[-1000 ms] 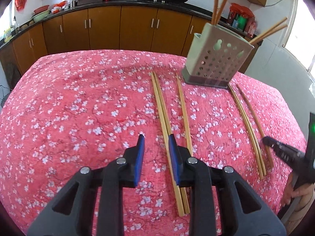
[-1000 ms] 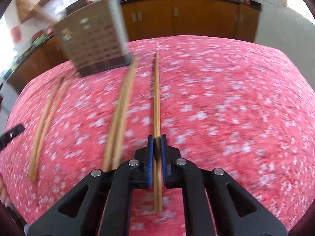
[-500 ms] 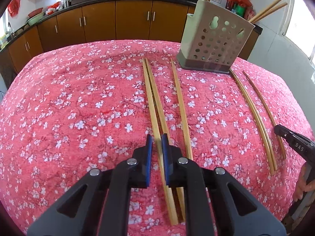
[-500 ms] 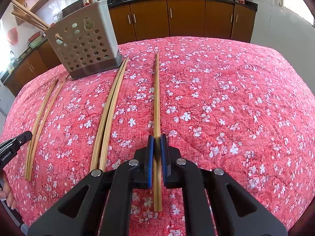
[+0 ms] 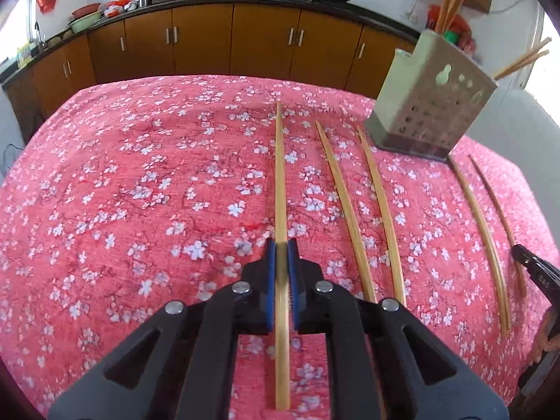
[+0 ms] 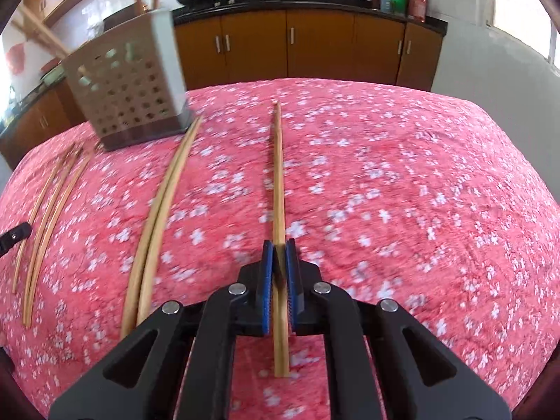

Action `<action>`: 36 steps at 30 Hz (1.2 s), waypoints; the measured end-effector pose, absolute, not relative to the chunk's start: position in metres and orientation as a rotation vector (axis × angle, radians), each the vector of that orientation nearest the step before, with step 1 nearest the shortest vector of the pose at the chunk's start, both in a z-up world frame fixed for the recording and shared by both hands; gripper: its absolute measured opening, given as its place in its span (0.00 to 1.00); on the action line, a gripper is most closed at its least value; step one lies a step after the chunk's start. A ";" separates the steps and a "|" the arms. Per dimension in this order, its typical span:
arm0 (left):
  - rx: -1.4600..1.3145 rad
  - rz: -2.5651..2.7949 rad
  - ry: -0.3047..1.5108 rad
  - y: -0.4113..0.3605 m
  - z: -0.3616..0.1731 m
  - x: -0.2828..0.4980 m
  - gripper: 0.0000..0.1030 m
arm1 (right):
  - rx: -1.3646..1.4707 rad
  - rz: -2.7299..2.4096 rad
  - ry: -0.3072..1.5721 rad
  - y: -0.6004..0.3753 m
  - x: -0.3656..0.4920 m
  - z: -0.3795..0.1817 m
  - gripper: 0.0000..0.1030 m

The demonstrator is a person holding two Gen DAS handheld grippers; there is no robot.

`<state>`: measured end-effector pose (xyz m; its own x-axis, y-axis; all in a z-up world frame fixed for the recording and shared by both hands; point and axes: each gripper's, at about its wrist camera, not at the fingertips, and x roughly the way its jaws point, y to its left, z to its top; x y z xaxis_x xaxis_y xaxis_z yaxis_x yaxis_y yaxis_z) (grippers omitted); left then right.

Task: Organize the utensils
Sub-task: 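Lower the right gripper onto another chopstick and close while the left gripper grasps one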

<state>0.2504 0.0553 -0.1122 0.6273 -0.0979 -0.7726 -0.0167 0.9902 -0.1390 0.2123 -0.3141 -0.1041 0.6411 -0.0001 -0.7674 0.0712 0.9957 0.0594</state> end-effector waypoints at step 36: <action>-0.118 -0.026 0.897 0.048 -0.112 0.246 0.11 | 0.091 -0.040 0.875 -0.311 0.211 -0.103 0.09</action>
